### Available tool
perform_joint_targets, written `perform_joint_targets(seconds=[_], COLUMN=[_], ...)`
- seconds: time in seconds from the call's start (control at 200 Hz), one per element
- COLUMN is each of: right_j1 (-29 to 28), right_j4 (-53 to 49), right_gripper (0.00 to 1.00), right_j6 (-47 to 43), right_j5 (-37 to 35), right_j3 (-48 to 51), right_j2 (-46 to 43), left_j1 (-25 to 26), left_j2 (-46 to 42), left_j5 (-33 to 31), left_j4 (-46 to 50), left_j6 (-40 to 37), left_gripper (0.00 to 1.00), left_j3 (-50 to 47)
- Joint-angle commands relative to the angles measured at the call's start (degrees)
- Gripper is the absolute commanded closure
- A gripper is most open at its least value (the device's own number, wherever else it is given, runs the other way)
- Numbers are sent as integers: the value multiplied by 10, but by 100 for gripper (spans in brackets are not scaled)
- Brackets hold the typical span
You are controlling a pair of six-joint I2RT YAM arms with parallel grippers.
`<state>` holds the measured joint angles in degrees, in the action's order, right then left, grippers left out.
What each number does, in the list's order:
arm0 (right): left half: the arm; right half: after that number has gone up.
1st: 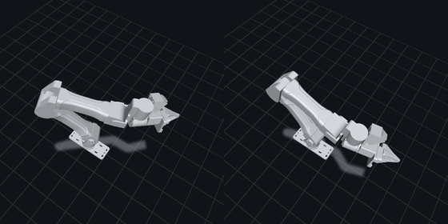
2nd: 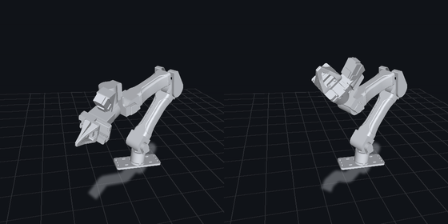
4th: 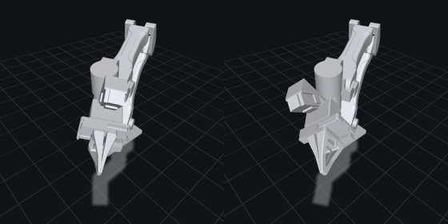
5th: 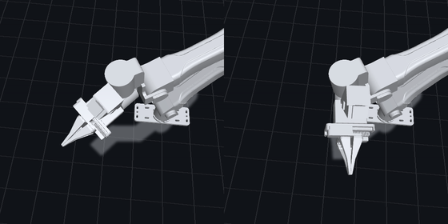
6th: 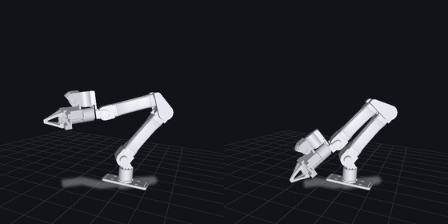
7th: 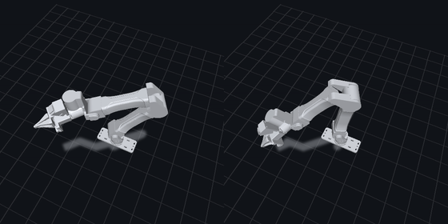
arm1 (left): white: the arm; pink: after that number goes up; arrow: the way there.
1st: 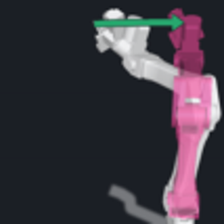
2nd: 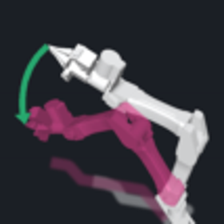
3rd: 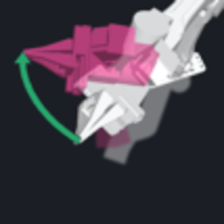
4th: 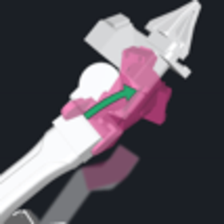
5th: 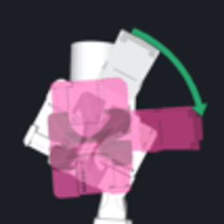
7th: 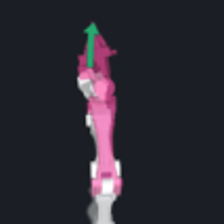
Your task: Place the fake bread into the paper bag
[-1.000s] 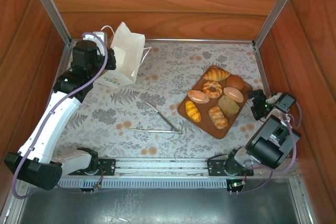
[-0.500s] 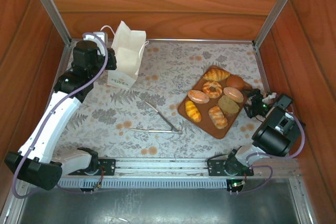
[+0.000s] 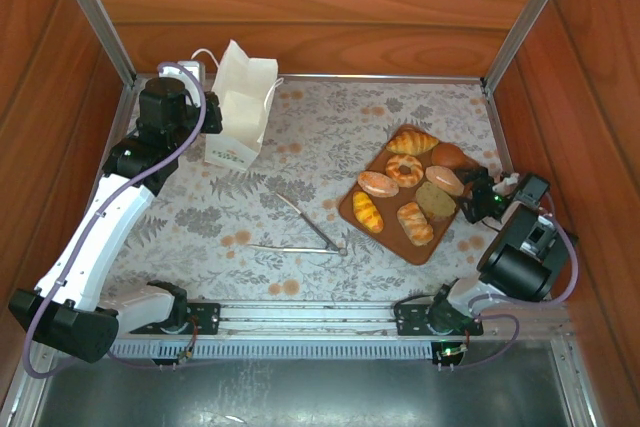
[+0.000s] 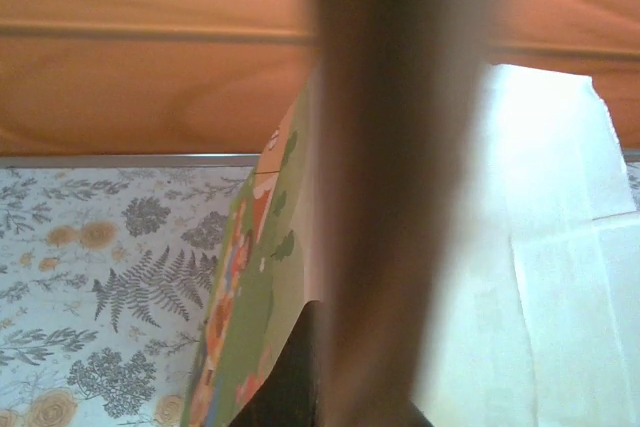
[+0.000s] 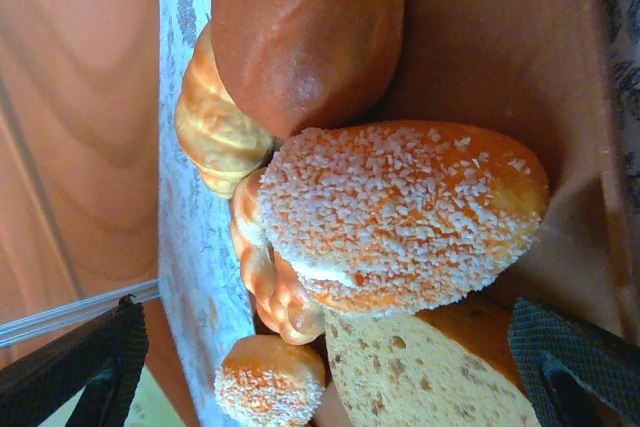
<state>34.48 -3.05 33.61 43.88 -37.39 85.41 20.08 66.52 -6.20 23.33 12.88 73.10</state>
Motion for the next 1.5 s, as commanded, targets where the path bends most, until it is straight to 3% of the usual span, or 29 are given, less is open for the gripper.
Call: perform_joint_targets(seconds=[0.0, 0.205, 0.71, 1.03, 1.499], right_j1=[4, 18, -17, -115, -244], right_j4=[-74, -97, -19, 108, 154], right_gripper=[0, 0, 0, 0, 0], right_j6=[-40, -66, -28, 75, 126], right_j5=[-52, -86, -24, -26, -37], right_j3=[-31, -30, -4, -35, -200], right_j2=[-34, -21, 56, 115, 253], left_j1=[-4, -6, -13, -15, -18], left_j2=[-3, -5, -11, -10, -24], left_j5=[-3, -6, -9, -8, 0], left_j4=[-16, -16, -22, -23, -22], left_j6=[0, -6, -13, -13, -3], left_gripper=[100, 100, 100, 100, 100], left_j3=[-8, -12, -18, -21, -26])
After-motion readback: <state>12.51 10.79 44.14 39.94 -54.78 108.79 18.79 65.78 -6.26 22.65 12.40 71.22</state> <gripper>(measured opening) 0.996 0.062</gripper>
